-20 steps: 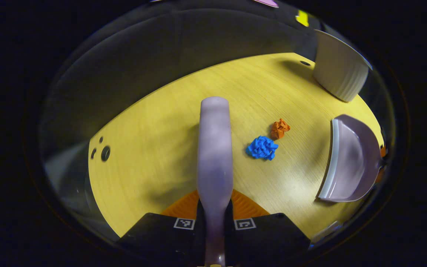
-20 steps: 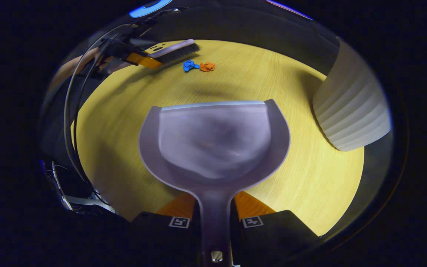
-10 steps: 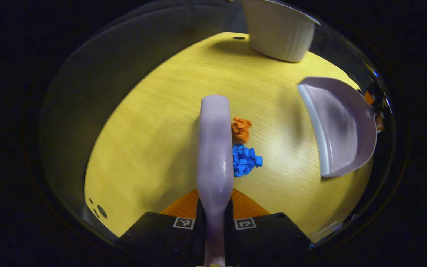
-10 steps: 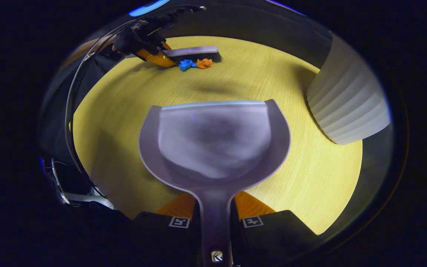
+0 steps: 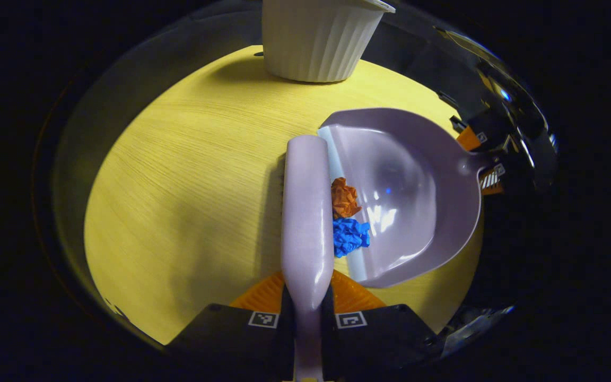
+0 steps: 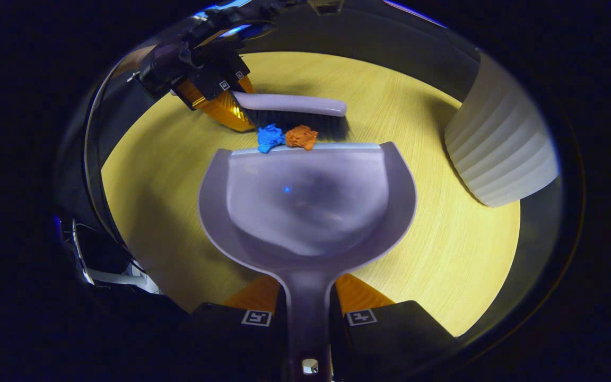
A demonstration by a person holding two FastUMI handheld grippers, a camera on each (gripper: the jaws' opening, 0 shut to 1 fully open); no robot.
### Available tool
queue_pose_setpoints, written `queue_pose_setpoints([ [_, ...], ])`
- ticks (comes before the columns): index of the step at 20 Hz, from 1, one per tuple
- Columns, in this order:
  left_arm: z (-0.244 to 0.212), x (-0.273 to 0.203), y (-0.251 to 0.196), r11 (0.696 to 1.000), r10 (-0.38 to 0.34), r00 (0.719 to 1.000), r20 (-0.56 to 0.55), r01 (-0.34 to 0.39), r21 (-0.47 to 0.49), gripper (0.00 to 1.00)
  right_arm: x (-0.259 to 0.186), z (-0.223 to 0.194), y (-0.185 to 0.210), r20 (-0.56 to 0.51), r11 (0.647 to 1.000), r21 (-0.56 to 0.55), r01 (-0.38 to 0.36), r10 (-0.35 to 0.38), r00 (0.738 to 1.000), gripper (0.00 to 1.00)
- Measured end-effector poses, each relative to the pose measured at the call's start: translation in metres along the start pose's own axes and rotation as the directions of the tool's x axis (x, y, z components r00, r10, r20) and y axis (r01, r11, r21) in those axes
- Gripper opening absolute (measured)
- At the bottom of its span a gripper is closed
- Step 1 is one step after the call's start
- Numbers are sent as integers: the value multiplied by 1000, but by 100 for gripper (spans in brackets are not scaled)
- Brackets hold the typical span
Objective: Pick up the small broom and dustpan from the desktop, sweep the trash into the dustpan with the broom, and then empty the trash into the garbage bin.
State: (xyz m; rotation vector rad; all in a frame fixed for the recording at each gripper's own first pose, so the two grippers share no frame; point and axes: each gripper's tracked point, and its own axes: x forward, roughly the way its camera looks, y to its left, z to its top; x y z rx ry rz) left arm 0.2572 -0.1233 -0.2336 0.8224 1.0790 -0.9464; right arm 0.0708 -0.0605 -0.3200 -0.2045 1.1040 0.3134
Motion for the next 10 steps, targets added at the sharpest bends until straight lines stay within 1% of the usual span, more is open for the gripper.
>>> queue_pose_setpoints([
  [1,-3,-2,-12,998,-42,999,2,43,-53,24,1,1,1,4,1000,4,3,-3,1000,36],
  [2,-6,-2,-25,993,-77,997,10,77,-86,24,0,2,1,7,1000,6,6,-6,1000,36],
  [5,-14,-2,-59,985,-100,995,22,102,-141,24,2,8,1,13,1000,15,5,-5,1000,36],
  [6,-17,-6,-69,983,-101,994,31,105,-153,25,1,8,2,16,1000,22,5,-6,1000,36],
  [7,-19,-11,-75,981,-95,994,46,102,-165,23,2,8,2,19,1000,28,5,-6,1000,36],
  [8,-18,-15,-81,979,-82,995,63,92,-179,25,2,8,2,20,999,34,4,-4,1000,36],
  [10,-18,-23,-85,974,-38,994,101,60,-218,24,0,12,3,27,999,48,-2,1,1000,36],
])
